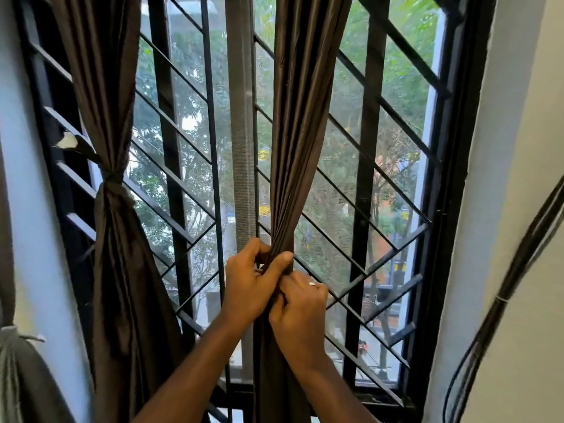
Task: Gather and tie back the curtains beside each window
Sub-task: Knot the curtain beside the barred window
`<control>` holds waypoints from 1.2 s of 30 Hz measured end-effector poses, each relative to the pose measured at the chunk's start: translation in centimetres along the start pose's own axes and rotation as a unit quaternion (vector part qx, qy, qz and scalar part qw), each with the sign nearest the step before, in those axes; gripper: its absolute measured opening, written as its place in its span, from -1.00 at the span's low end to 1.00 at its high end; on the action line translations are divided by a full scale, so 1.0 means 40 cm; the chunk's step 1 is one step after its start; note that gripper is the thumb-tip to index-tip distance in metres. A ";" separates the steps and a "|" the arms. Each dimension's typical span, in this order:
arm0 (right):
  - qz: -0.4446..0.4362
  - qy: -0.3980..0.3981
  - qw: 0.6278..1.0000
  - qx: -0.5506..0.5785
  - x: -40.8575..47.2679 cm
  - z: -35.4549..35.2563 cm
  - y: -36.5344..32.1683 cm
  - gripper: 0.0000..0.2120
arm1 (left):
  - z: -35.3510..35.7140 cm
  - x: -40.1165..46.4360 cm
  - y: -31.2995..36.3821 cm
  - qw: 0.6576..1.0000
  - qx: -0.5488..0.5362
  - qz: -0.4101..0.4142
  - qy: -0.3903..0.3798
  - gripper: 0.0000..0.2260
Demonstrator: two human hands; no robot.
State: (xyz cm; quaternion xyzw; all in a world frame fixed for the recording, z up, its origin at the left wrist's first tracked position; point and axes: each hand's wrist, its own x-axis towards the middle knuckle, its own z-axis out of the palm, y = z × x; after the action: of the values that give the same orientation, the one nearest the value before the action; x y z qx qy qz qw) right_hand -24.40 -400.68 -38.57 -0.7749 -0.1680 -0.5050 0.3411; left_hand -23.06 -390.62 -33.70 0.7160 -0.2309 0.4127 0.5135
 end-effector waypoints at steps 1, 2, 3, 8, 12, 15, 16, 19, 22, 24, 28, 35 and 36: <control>0.002 -0.002 1.000 0.007 0.001 0.003 0.001 -0.79 | -0.001 -0.001 0.000 1.000 -0.002 -0.017 -0.003 -0.77; -0.001 -0.006 1.000 0.008 0.001 0.005 0.000 -0.79 | -0.005 0.003 -0.005 0.999 0.001 -0.039 -0.001 -0.74; -0.008 -0.013 1.000 0.003 0.000 0.006 -0.001 -0.79 | -0.010 0.008 -0.007 0.998 0.008 -0.058 0.002 -0.69; -0.032 -0.050 0.998 0.029 -0.016 0.002 0.016 -0.84 | -0.035 0.021 -0.031 0.994 0.078 -0.066 -0.042 -0.89; 0.082 -0.001 0.992 0.098 -0.042 0.003 0.104 -0.88 | -0.057 -0.013 -0.081 0.985 0.113 -0.117 -0.051 -0.89; 0.187 -0.006 0.980 0.065 -0.040 0.006 0.168 -0.90 | -0.070 -0.048 -0.112 0.981 0.099 -0.156 -0.063 -0.73; 0.202 -0.024 0.977 0.068 -0.036 0.010 0.185 -0.86 | -0.072 -0.057 -0.120 0.981 0.089 -0.162 -0.067 -0.70; 0.211 -0.115 0.968 0.075 -0.007 0.015 0.205 -0.69 | -0.070 -0.065 -0.139 0.980 0.073 -0.168 -0.077 -0.61; 0.259 -0.191 0.939 0.123 0.023 0.028 0.199 -0.63 | -0.065 -0.065 -0.142 0.978 0.074 -0.174 -0.084 -0.61; 0.287 -0.181 0.932 0.128 0.030 0.043 0.198 -0.56 | -0.064 -0.065 -0.143 0.979 0.074 -0.172 -0.080 -0.63; 0.280 -0.145 0.944 0.099 0.015 0.055 0.197 -0.80 | -0.068 -0.065 -0.151 0.980 0.081 -0.162 -0.078 -0.67; 0.242 -0.107 0.963 0.050 -0.031 0.014 0.160 -0.77 | -0.059 -0.074 -0.164 0.983 0.154 -0.096 -0.007 -0.90; 0.231 -0.115 0.964 0.070 -0.042 0.012 0.142 -0.76 | -0.047 -0.076 -0.160 0.983 0.159 -0.092 0.006 -0.91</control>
State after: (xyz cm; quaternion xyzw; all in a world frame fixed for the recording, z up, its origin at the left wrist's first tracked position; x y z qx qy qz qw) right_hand -21.37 -404.24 -42.23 -0.8197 -0.0579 -0.3066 0.4803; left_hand -20.59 -386.82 -39.46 0.8046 -0.0921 0.3991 0.4300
